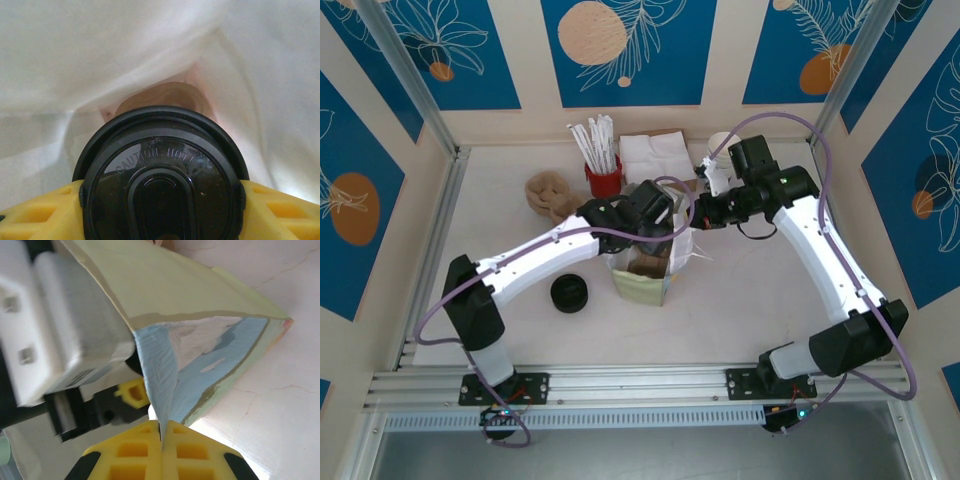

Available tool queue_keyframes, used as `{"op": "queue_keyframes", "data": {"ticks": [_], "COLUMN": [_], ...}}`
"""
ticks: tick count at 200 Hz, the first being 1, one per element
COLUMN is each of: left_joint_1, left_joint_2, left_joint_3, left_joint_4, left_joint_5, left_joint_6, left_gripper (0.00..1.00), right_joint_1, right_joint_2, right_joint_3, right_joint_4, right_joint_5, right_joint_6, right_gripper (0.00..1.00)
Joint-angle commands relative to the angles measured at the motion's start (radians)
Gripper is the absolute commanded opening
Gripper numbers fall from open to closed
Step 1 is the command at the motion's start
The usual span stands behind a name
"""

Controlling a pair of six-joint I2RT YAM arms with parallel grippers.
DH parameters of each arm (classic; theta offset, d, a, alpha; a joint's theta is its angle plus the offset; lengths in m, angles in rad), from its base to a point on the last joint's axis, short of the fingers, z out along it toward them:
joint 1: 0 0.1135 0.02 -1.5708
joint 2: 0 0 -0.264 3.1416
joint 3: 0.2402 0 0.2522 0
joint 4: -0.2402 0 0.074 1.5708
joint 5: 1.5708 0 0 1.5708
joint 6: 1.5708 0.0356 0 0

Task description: Pack the takeout coffee

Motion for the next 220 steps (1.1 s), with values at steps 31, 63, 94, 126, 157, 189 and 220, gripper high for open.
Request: {"op": "queue_keyframes", "data": {"ticks": [31,63,94,126,157,189,220], "left_joint_1": [0.004,0.007,0.023,0.030,0.033,0.033,0.034], "left_joint_2": [0.036,0.043,0.050,0.081,0.107,0.143,0.173], "left_joint_3": [0.019,0.015,0.004,0.035,0.068,0.105,0.165], "left_joint_4": [0.069,0.088,0.101,0.081,0.058,0.019,-0.049], "left_joint_5": [-0.011,0.045,0.089,0.122,0.158,0.199,0.228], "left_joint_6": [-0.031,-0.048,-0.069,-0.076,-0.070,-0.061,-0.048], "left_gripper": [0.64,0.64,0.64,0.64,0.64,0.64,0.64], "right_joint_1": [0.011,0.005,-0.042,-0.093,-0.103,-0.105,-0.104], "right_joint_2": [-0.052,-0.047,-0.017,0.028,0.059,0.079,0.086], "right_joint_3": [-0.056,-0.067,-0.061,-0.048,-0.029,-0.019,0.004], "right_joint_4": [0.019,0.018,-0.022,-0.082,-0.114,-0.139,-0.165], "right_joint_5": [-0.051,-0.043,-0.046,-0.060,-0.068,-0.067,-0.040], "right_joint_6": [-0.027,-0.014,0.033,0.070,0.089,0.080,0.064], "right_gripper": [0.00,0.00,0.00,0.00,0.00,0.00,0.00]}}
